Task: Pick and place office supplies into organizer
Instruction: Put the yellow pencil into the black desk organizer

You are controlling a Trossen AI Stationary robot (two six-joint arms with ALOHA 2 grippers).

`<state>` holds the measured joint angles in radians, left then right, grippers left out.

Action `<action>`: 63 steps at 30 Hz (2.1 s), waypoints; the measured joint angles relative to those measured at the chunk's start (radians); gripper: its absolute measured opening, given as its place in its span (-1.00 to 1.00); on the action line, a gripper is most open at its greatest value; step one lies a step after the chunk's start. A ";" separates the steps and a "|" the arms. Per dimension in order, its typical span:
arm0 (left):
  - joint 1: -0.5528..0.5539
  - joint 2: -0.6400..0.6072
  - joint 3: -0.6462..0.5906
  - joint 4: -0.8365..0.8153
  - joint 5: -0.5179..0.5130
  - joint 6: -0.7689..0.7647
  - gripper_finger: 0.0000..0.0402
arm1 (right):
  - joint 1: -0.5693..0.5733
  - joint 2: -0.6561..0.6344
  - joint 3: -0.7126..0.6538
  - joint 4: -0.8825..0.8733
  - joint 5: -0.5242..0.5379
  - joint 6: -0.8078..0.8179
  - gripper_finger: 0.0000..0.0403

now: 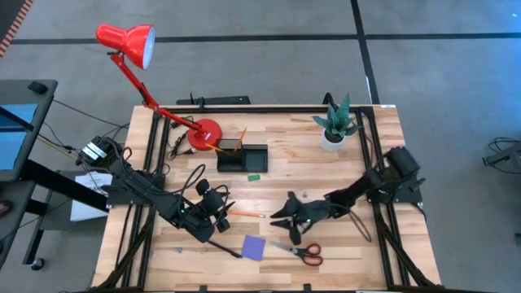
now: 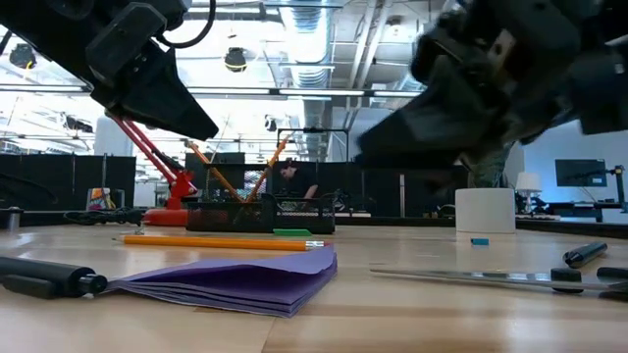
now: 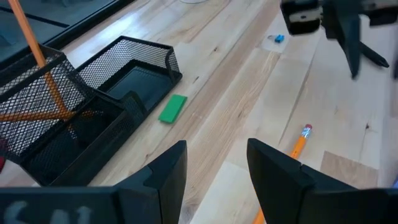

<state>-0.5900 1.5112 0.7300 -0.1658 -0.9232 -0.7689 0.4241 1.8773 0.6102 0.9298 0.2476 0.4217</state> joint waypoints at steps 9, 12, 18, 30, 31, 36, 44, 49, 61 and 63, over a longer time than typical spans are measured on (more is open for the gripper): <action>0.000 0.000 0.000 0.000 0.000 0.006 -0.20 | -0.044 0.117 0.100 -0.071 -0.009 -0.051 -0.46; 0.000 0.000 0.000 -0.002 0.000 0.006 -0.20 | -0.056 0.154 0.117 -0.076 -0.014 -0.060 -0.44; 0.000 0.000 0.000 -0.005 0.000 0.007 -0.20 | -0.058 0.162 0.156 -0.084 -0.011 -0.248 -0.23; 0.000 0.000 0.000 -0.003 0.009 0.014 -0.20 | -0.061 0.158 0.173 -0.225 0.030 -0.221 0.14; 0.000 0.000 0.000 -0.002 0.009 0.014 -0.20 | -0.061 0.158 0.173 -0.226 0.041 -0.220 0.13; 0.000 0.000 0.000 -0.002 0.010 0.014 -0.20 | -0.064 0.158 0.173 -0.252 0.050 -0.220 0.09; 0.000 0.000 0.000 -0.001 0.009 0.017 -0.20 | -0.064 0.286 0.199 -0.091 0.083 -0.183 0.02; 0.000 0.000 0.000 -0.001 0.009 0.021 -0.20 | -0.064 0.333 0.221 -0.068 0.100 -0.184 -0.05; 0.000 0.000 0.000 -0.002 0.008 0.021 -0.20 | -0.033 0.336 0.219 -0.091 0.095 -0.170 -0.41; 0.000 0.000 0.000 -0.001 0.006 0.020 -0.20 | -0.031 0.335 0.219 -0.094 0.096 -0.159 -0.53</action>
<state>-0.5901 1.5108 0.7300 -0.1671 -0.9173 -0.7486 0.3927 2.2127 0.8295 0.8358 0.3433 0.2631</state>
